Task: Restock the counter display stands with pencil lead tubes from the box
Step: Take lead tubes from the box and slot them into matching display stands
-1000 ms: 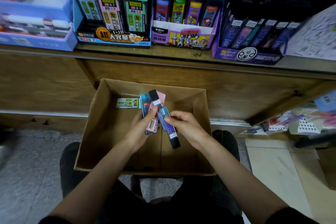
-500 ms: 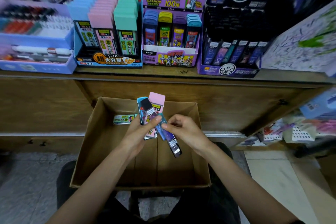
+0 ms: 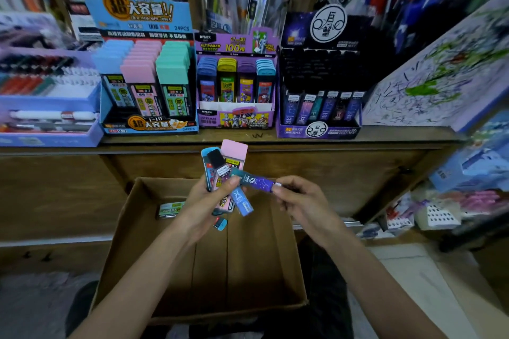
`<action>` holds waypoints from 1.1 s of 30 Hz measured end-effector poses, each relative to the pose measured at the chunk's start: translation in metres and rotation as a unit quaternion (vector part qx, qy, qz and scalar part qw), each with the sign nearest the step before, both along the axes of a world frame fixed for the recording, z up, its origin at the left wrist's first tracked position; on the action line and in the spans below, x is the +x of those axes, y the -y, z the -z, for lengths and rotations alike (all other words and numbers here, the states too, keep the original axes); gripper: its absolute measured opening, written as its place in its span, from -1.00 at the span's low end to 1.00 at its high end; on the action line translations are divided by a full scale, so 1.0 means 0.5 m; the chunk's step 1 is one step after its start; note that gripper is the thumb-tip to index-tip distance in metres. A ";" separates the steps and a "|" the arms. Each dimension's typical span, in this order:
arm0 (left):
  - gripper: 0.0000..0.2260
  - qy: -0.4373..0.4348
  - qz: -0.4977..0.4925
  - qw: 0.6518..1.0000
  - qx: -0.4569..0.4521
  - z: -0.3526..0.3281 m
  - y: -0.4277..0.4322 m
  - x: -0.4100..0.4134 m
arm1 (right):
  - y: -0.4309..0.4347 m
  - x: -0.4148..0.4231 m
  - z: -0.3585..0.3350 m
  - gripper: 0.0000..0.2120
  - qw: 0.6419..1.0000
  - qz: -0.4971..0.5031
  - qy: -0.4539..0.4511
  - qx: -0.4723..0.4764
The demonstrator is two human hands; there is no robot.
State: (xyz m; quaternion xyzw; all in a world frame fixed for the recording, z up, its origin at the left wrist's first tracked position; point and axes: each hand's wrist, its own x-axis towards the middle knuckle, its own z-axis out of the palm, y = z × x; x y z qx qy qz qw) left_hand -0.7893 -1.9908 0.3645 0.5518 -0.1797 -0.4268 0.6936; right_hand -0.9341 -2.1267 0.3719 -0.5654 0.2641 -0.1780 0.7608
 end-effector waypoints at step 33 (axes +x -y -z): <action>-0.63 0.112 0.009 0.994 -0.015 -0.078 0.059 0.017 | 0.277 0.027 -0.275 -0.80 0.848 0.024 -0.059 -0.526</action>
